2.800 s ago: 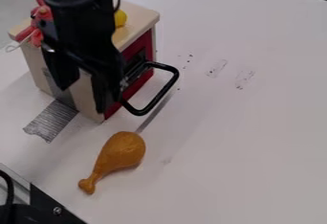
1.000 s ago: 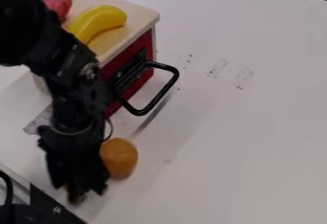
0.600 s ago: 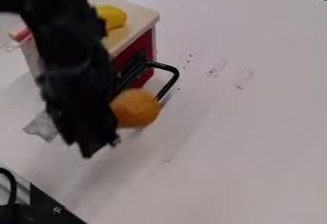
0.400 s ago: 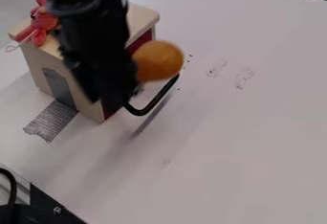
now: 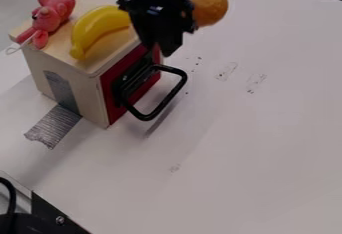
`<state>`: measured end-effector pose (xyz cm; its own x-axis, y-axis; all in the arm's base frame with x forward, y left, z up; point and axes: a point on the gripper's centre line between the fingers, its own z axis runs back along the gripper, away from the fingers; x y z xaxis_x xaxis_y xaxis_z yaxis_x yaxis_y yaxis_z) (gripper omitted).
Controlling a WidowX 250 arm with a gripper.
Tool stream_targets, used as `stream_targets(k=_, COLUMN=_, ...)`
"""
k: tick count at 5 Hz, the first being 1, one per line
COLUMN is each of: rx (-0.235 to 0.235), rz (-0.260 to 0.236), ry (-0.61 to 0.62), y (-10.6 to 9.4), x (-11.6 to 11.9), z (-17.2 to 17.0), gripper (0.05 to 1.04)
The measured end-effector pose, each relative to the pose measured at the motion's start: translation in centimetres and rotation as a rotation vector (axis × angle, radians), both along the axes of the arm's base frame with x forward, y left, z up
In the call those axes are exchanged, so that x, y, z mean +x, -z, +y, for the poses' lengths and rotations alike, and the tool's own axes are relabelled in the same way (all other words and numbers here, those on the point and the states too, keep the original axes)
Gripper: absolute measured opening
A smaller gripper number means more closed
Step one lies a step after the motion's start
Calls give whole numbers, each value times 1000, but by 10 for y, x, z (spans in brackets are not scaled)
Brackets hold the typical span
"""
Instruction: Move the chicken leg to the upper side of the table
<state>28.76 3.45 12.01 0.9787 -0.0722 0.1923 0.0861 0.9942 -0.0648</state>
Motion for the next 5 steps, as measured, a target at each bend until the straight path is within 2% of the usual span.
stream_targets(k=1, rx=7, rz=-11, ry=-13, y=19, x=52, z=7, gripper=349)
stream_targets(k=2, rx=10, rz=15, ry=-45, y=43, x=89, z=13, gripper=349)
stream_targets(k=3, rx=36, rz=90, ry=-69, y=79, x=108, z=15, gripper=349)
stream_targets(k=4, rx=45, rz=148, ry=-78, y=98, x=115, z=14, gripper=349)
stream_targets(k=5, rx=65, rz=169, ry=-85, y=102, x=114, z=14, gripper=389)
